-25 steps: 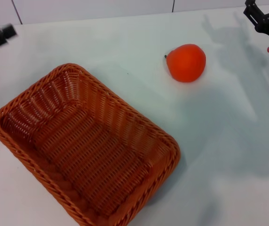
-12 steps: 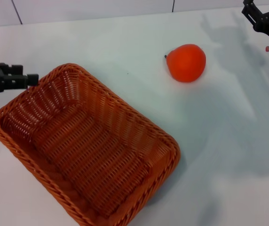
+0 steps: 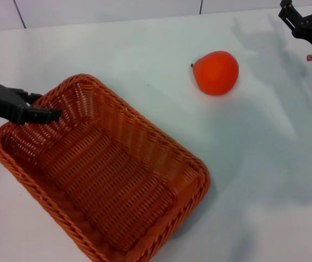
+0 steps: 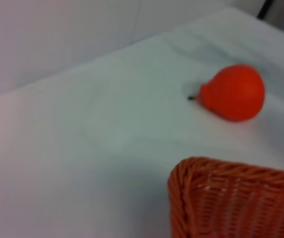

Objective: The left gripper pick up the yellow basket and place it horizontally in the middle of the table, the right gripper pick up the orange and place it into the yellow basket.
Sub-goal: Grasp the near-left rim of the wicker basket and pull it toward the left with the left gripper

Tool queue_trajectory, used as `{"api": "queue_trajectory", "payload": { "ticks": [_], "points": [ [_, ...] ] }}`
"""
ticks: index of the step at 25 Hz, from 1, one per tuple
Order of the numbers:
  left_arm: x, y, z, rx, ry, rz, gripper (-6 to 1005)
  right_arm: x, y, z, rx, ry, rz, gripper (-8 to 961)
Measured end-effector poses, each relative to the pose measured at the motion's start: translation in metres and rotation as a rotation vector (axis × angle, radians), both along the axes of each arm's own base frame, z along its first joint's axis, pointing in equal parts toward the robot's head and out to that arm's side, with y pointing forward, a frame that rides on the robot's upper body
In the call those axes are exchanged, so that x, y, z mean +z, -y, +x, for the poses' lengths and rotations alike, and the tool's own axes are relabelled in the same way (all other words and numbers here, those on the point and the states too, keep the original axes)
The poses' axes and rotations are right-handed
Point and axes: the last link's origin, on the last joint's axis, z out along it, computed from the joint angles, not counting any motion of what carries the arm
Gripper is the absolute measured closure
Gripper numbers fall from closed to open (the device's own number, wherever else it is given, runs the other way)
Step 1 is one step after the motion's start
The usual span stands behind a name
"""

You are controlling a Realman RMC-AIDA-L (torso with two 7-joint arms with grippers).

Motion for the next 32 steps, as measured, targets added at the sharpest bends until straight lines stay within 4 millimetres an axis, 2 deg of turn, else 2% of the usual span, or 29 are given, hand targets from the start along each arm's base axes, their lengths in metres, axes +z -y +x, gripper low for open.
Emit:
{"api": "queue_trajectory", "payload": {
  "ticks": [18,24,32],
  "points": [
    [-0.0071,-0.0007,-0.0046,0.010,-0.061,0.012,336,0.0003,-0.0002,0.0000,-0.001,-0.001,0.001,29],
    [-0.0073,0.0004,-0.0069,0.015,-0.063,0.016,551,0.0004,-0.0003,-0.0001,0.000,-0.001,0.002,31],
    [-0.0075,0.0030,-0.0099,0.023,-0.064,0.011,747,0.0002,-0.0003,-0.0003,0.000,0.000,0.001,34]
  ]
}}
